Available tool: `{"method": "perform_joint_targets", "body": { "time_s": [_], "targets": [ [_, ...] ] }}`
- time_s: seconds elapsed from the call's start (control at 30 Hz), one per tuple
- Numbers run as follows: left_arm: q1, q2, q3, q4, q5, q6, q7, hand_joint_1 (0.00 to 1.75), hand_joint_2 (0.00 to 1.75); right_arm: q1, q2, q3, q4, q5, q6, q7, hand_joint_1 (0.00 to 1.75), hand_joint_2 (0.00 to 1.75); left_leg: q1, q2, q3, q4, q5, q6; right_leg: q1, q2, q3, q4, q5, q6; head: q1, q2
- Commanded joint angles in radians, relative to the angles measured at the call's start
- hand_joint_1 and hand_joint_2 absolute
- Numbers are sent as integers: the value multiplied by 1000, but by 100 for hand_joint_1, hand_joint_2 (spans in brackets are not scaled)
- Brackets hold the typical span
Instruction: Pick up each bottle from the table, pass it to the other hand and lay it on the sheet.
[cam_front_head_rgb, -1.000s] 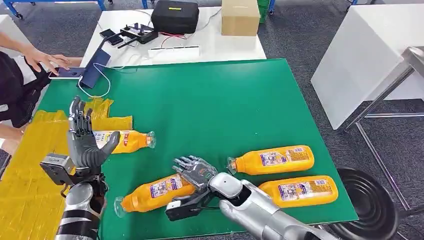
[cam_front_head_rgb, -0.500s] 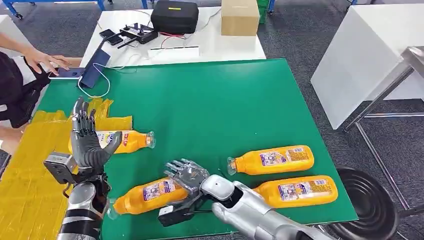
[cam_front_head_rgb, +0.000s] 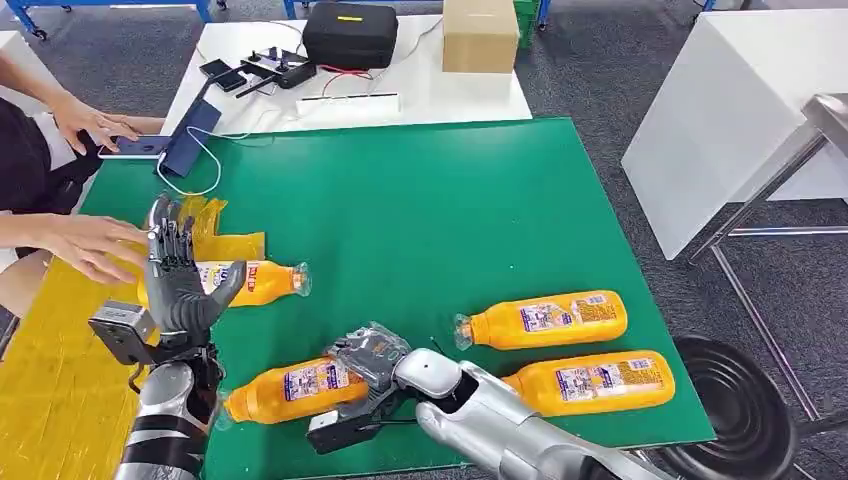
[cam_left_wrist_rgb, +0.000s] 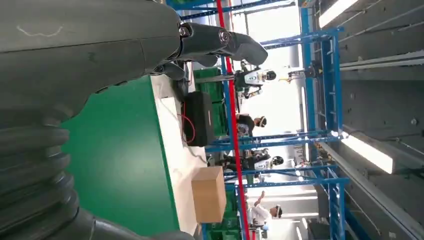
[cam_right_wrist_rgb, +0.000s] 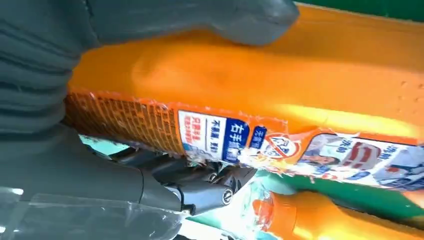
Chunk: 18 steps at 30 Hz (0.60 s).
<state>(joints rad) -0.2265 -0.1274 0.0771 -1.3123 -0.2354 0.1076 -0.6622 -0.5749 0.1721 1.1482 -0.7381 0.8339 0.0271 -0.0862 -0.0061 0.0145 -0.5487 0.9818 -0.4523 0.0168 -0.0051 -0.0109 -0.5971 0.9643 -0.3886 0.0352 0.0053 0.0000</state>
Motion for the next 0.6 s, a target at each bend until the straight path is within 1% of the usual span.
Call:
{"method": "perform_joint_targets", "body": {
  "time_s": [0.03, 0.07, 0.13, 0.23, 0.3, 0.37, 0.47, 0.53, 0.6],
  "targets": [
    [-40, 4, -10, 63, 4, -4, -24, 0, 175, -37, -13, 63, 97, 15, 3, 17, 169, 175, 1, -4, 3, 0, -1, -1, 1, -2, 4, -1, -1, 0, 0, 0],
    [-38, 4, -10, 59, 5, -4, -25, 0, 175, -38, -13, 63, 104, 27, -15, 37, 175, 175, 2, -4, 4, 0, -1, -2, 2, -2, 5, -1, -2, 0, 0, 0],
    [-32, 4, -8, 48, 5, -6, -25, 0, 175, -33, -10, 40, 112, 41, -62, 66, 175, 175, 1, -2, 2, -1, 0, -1, 0, -1, 3, -1, -1, 0, 0, 0],
    [-23, 0, -1, 26, 5, -8, -25, 0, 175, -16, -13, -53, 84, 42, -154, 107, 175, 175, 1, -4, 2, 0, -1, -1, 1, -2, 4, -1, -1, 0, 0, 0],
    [-15, -2, 3, 6, 1, -11, -17, 0, 175, -4, -23, -113, 43, 79, -184, 142, 175, 175, 1, -4, 2, 0, -1, -1, 1, -2, 3, 0, -1, 0, 0, 0],
    [-10, -4, 6, -4, -4, -16, -10, 0, 175, 7, -25, -152, 20, 110, -181, 154, 175, 175, 1, -3, 1, 1, -1, -1, 1, -1, 3, 0, -1, 0, 0, 0],
    [-8, -7, 9, -6, -9, -21, -4, 0, 175, 21, -12, -172, 23, 172, -211, 194, 175, 175, 1, -2, 1, 0, -1, -1, 0, -1, 2, 0, -1, 0, 0, 0],
    [-9, -10, 8, -6, -14, -24, 0, 0, 175, 28, 5, -202, 39, 211, -222, 198, 175, 175, 1, -2, 1, 0, -1, -1, 0, -1, 2, 0, -1, 0, 0, 0],
    [-8, -12, 8, -8, -17, -25, 3, 0, 175, 44, 16, -245, 24, 231, -244, 178, 138, 175, 2, -2, 2, 0, -2, -2, 1, 0, 3, 0, -2, -1, 0, 0]
  ]
}}
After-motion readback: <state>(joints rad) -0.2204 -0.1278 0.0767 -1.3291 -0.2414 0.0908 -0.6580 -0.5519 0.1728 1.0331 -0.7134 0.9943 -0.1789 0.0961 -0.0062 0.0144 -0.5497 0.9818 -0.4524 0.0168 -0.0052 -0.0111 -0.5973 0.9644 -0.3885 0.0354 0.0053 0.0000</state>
